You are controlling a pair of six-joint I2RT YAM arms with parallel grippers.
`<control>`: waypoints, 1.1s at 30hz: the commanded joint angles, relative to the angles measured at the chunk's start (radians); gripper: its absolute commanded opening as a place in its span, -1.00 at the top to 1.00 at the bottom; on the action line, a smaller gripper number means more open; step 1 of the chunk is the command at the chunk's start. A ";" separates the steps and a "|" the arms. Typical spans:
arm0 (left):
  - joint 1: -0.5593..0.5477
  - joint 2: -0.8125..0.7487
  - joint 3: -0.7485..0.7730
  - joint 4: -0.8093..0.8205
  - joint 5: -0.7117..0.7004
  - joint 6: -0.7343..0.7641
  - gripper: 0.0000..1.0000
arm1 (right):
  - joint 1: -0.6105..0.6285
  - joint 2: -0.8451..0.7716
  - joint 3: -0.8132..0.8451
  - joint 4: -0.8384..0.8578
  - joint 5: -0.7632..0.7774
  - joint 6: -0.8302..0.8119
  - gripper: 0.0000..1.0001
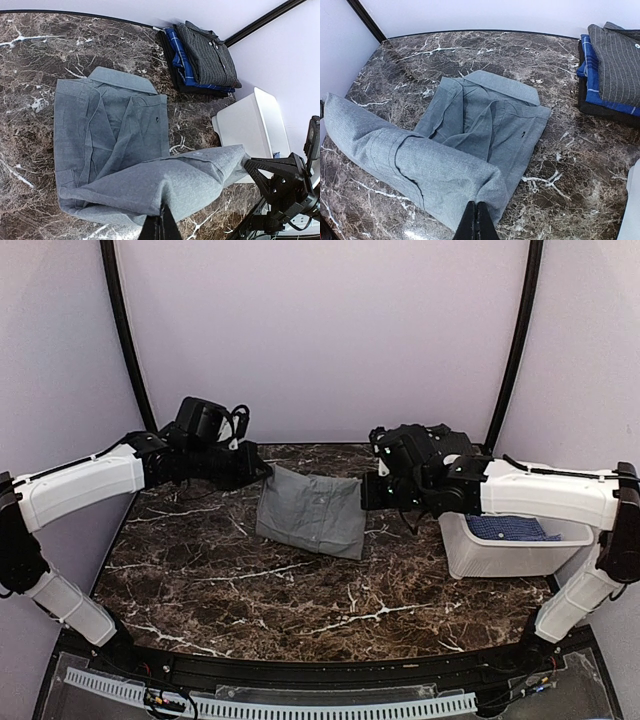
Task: Fold and stack the long sleeve shirts
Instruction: Smooth out the square-folded shirt at the center of the board.
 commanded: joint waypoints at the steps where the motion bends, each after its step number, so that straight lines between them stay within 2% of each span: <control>1: -0.004 -0.001 0.042 -0.009 0.008 0.026 1.00 | 0.010 -0.037 0.039 0.016 0.033 -0.013 1.00; 6: -0.004 0.038 0.085 -0.023 -0.006 0.035 1.00 | 0.002 -0.007 0.069 0.003 0.047 -0.030 1.00; 12: 0.029 0.180 0.195 -0.023 -0.029 0.076 1.00 | -0.125 0.100 0.101 0.054 -0.047 -0.067 1.00; 17: 0.124 0.408 0.323 0.041 0.006 0.089 1.00 | -0.240 0.314 0.213 0.101 -0.141 -0.111 1.00; 22: 0.178 0.679 0.495 0.095 0.022 0.096 1.00 | -0.320 0.599 0.423 0.077 -0.199 -0.135 1.00; 26: 0.192 0.876 0.675 0.041 0.049 0.098 1.00 | -0.353 0.770 0.599 0.013 -0.229 -0.135 1.00; 30: 0.190 0.949 0.730 0.039 0.081 0.086 1.00 | -0.355 0.863 0.695 -0.051 -0.235 -0.127 1.00; 33: 0.182 0.949 0.718 0.018 0.080 0.082 1.00 | -0.350 0.866 0.675 -0.059 -0.249 -0.123 1.00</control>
